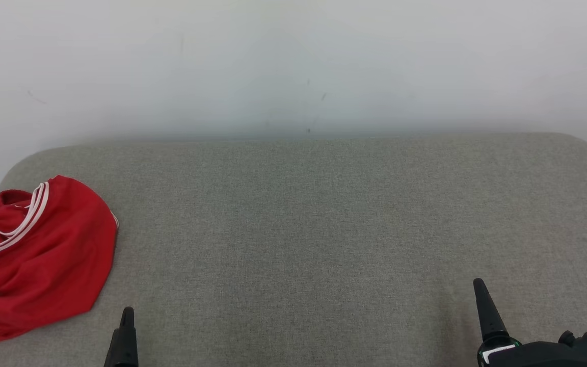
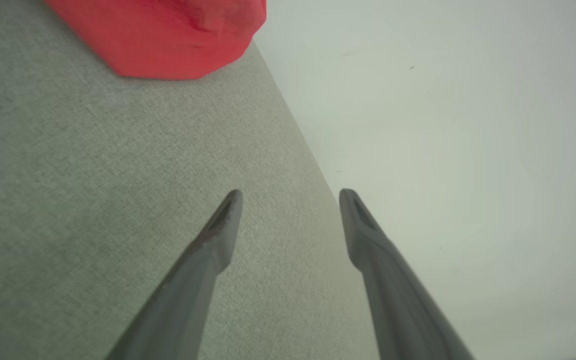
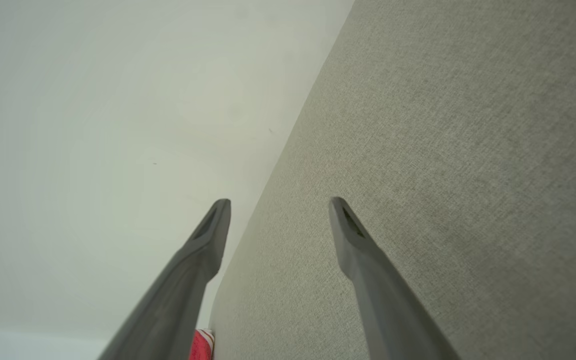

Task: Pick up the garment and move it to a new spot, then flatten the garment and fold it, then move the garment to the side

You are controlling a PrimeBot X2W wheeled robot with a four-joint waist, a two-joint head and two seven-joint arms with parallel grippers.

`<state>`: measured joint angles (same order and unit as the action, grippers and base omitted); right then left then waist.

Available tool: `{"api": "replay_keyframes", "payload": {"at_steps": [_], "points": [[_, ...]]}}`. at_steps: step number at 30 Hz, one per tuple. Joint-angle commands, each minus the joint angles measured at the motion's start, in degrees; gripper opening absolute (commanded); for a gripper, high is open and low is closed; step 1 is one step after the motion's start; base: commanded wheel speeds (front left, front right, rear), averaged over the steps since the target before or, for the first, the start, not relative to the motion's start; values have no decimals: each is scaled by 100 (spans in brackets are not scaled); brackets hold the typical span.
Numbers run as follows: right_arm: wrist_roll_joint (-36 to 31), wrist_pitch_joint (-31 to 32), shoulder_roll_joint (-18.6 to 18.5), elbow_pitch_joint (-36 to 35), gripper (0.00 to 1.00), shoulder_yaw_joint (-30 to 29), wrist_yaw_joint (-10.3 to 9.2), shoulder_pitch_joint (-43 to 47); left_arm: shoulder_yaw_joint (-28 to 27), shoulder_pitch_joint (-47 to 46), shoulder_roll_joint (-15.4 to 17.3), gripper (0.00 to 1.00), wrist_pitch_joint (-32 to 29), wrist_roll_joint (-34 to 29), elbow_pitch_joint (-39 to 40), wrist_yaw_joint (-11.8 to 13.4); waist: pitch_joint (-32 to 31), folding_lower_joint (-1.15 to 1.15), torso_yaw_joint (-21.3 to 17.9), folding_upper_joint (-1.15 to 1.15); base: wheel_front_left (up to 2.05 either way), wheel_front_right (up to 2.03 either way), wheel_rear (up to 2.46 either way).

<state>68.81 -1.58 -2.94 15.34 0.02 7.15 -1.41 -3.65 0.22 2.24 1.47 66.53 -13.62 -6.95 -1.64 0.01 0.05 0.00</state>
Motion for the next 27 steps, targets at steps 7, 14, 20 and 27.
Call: {"api": "replay_keyframes", "payload": {"at_steps": [7, 14, 20, 27], "points": [[-896, -181, -56, -118, 100, 178, 29, -5, 137, 81, 36, 100, 185, -1126, 194, 26, -41, -1, 1, 0, 0, 0, 0], [-1786, -318, -108, -10, 100, 331, 31, 18, 233, 160, 54, 100, 323, -1892, 227, 2, -87, -1, 4, 0, 0, 0, 0], [-2313, -425, -91, 23, 100, 424, 33, 29, 281, 209, 74, 100, 433, -2415, 256, -14, -122, -1, 15, 0, 0, 0, 0], [-2814, -544, -69, 58, 100, 506, 35, 59, 294, 261, 77, 100, 554, -2903, 295, -14, -156, -1, 31, 0, 0, 0, 0]]}}
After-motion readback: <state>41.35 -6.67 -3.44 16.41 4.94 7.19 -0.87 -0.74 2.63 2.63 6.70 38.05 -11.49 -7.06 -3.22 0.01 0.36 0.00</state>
